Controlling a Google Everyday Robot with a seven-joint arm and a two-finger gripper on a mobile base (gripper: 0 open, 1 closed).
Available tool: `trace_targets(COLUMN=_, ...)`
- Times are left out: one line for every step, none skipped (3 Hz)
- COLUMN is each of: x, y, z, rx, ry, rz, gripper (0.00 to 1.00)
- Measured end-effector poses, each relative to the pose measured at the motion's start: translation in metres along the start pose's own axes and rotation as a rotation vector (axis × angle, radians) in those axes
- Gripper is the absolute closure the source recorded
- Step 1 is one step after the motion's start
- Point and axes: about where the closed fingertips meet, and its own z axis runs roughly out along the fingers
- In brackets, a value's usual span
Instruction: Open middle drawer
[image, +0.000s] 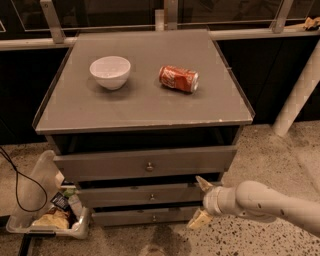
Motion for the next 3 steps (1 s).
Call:
trace_targets(x=0.015, y=0.0, z=0.016, rx=-0.03, ry=-0.025, rz=0.014, gripper=0.0)
trace_targets(x=0.031, y=-0.006, z=0.039, rx=-0.055, ry=-0.055, rz=0.023, gripper=0.0)
trace_targets(x=0.036, y=-0.018, z=0.061, rx=-0.067, ry=-0.08, rz=0.01, gripper=0.0)
